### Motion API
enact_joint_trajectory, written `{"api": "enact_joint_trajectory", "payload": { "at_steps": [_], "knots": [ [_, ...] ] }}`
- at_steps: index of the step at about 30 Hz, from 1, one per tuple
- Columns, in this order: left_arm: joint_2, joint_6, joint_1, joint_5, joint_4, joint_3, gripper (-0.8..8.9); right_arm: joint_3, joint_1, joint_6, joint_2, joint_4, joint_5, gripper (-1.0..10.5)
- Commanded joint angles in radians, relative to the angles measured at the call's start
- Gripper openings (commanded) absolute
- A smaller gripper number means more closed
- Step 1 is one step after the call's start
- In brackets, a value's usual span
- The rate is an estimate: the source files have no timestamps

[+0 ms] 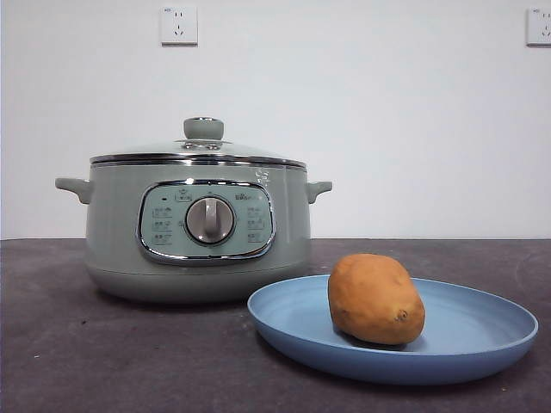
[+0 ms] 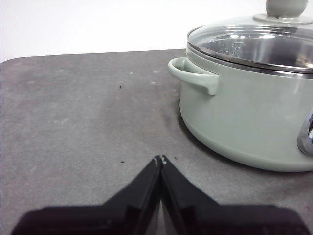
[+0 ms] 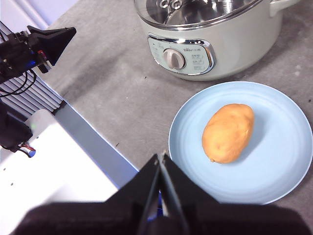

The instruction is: Take the potato out from the steamer,put the potato on the plate,close the lid

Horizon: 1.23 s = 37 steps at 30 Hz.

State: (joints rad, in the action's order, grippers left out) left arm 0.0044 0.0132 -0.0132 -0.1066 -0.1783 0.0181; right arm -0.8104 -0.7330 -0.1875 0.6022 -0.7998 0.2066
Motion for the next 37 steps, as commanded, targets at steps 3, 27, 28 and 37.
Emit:
{"api": "enact_joint_trajectory", "payload": {
  "at_steps": [3,27,28,37],
  "knots": [
    [-0.003,-0.011,0.003,0.002,0.000,-0.015,-0.03,-0.004,0.019,0.077,-0.010,0.030,-0.035,0.0],
    [-0.003,-0.011,0.003,0.002,0.001,-0.015,-0.03,0.593,0.694,0.092,-0.465,0.688,-0.056,0.0],
    [-0.003,-0.011,0.003,0.002,0.001,-0.015,-0.03,0.615,0.694,0.091,-0.481,0.697,-0.057,0.0],
    [-0.003,-0.011,0.003,0.002,0.001,-0.015,-0.03,0.766,0.694,0.088,-0.583,0.703,-0.059,0.0]
  ]
}}
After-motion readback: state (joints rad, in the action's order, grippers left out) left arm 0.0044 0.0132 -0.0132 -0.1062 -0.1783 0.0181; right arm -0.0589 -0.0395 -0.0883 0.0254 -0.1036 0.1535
